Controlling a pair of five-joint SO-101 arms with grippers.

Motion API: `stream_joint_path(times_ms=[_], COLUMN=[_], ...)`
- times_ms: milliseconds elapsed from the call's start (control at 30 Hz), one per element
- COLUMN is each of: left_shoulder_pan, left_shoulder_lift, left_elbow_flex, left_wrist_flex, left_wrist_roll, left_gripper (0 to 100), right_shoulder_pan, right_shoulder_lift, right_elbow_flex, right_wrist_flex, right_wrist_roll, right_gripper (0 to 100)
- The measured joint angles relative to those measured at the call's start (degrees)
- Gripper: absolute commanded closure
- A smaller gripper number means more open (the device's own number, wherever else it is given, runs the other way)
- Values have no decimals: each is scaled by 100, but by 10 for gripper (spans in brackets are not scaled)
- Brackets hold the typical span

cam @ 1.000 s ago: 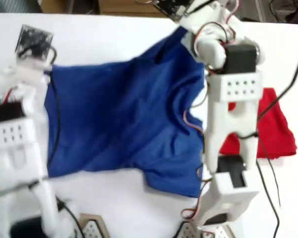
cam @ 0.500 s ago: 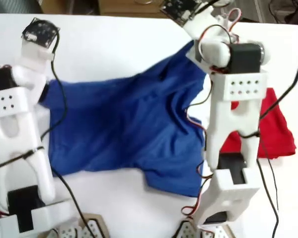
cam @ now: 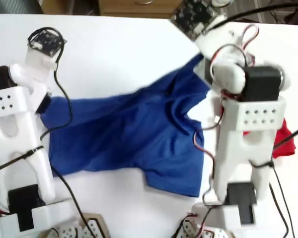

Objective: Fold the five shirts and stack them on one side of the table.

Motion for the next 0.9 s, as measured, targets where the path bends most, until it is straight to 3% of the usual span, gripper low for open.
stream_joint_path(times_ms=[333,533,900], left_shoulder_pan=[-360,-765,-782], left_shoulder_lift=[0,0,9], left_elbow_flex=[1055,1670,3007], left_wrist_flex=[0,0,-659], left_wrist_roll=[-703,-1187,-1301], left_gripper=[975,975,975], right_shoulder_pan=[0,0,97], right_shoulder_lift=[-1626,-2435,-3754], right_elbow_flex=[2769,4369,6927], right_wrist_flex=[-18,-571,-1495], right_wrist_roll=[0,0,158], right_gripper=[978,978,978])
